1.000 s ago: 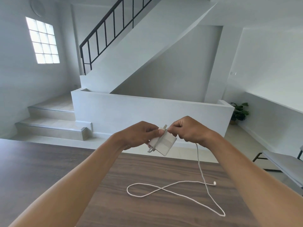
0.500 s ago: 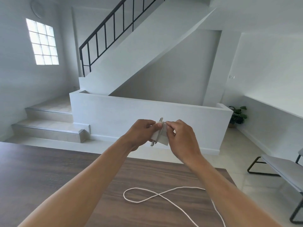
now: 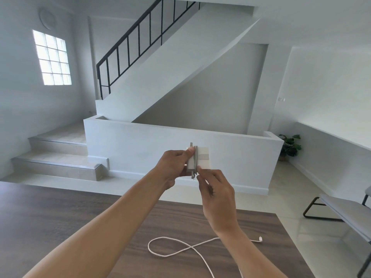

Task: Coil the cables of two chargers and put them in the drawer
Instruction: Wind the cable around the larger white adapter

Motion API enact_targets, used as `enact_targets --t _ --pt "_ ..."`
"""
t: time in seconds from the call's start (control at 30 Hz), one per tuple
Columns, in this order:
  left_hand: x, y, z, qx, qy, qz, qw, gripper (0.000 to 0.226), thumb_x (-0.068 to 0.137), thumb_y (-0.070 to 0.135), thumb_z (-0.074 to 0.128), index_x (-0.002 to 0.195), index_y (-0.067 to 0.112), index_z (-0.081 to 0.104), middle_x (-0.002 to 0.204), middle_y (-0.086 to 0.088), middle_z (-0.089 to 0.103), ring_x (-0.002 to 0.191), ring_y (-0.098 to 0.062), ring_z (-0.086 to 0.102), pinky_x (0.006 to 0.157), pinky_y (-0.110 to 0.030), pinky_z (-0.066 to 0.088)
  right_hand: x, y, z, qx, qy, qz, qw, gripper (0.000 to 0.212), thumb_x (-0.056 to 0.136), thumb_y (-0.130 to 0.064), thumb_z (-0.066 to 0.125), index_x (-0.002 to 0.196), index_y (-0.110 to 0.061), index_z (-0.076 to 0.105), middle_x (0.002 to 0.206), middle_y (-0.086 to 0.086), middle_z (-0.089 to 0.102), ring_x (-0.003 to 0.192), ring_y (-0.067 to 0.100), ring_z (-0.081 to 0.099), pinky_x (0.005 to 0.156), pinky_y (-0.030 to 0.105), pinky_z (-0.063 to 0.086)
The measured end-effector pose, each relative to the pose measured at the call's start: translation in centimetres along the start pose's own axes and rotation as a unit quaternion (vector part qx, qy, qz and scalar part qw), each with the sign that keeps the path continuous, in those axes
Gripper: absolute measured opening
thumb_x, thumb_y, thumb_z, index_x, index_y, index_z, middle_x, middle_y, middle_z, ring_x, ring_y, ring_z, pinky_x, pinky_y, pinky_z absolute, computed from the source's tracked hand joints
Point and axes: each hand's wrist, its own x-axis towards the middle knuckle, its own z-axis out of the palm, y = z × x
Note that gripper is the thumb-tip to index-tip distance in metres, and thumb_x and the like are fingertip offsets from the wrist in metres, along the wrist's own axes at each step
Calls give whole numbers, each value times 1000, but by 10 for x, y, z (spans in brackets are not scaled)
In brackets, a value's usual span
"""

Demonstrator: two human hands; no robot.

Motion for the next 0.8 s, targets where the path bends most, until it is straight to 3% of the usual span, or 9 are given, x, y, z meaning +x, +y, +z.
enact_targets --t 0.07,0.17,0.27,0.33,0.47,0.63,0.7,0.8 --pt "-3 1 0 -18 -9 -7 1000 38 96 32 58 100 -5 69 93 -17 72 71 -28 68 76 -37 61 -2 1 -3 51 1 35 998 18 90 -4 64 99 -16 73 89 -12 64 65 3 57 61 10 42" --pt "-7 2 -1 -37 -27 -8 999 34 97 31 57 95 0 70 87 -12 72 67 -24 70 68 -33 60 -8 6 -7 71 -10 126 989 12 88 -12 68 84 -22 71 63 -23 58 50 7 45 53 10 33" --pt "-10 1 -2 -6 -82 0 997 37 97 32 55 105 -1 70 95 -13 73 73 -25 70 71 -32 59 -7 13 -11 115 -54 216 968 11 90 -19 66 83 -27 71 55 -23 59 45 7 41 52 13 32" --pt "-11 2 -5 16 -110 10 994 39 97 32 54 108 -2 70 101 -17 72 80 -28 69 76 -33 59 -1 14 -16 128 -96 235 959 12 90 -23 65 80 -29 70 61 -16 66 44 6 40 50 14 32" --pt "-20 6 -9 60 -183 38 980 46 96 35 51 105 -7 68 94 -17 70 81 -28 66 77 -32 58 11 23 -28 91 -147 241 955 35 92 -18 61 59 -30 60 47 -12 53 39 5 38 46 13 27" --pt "-23 10 -13 214 -224 84 947 52 93 43 56 98 -8 67 88 -19 68 78 -25 65 87 -44 55 33 26 -41 98 -258 288 917 35 91 -6 54 60 -21 62 45 -12 48 44 10 33 41 17 27" --pt "-24 8 -18 283 -244 88 923 45 97 42 54 99 0 70 91 -22 69 80 -22 63 87 -45 54 45 24 -47 90 -312 297 898 26 93 -16 56 71 -17 69 44 -14 47 44 7 34 43 15 28" --pt "-26 -1 -21 344 -246 88 902 38 96 45 55 92 12 74 80 -9 67 74 -19 59 81 -44 54 56 19 -53 53 -371 311 873 28 93 -31 56 77 -13 70 43 -16 44 46 5 33 47 17 30"
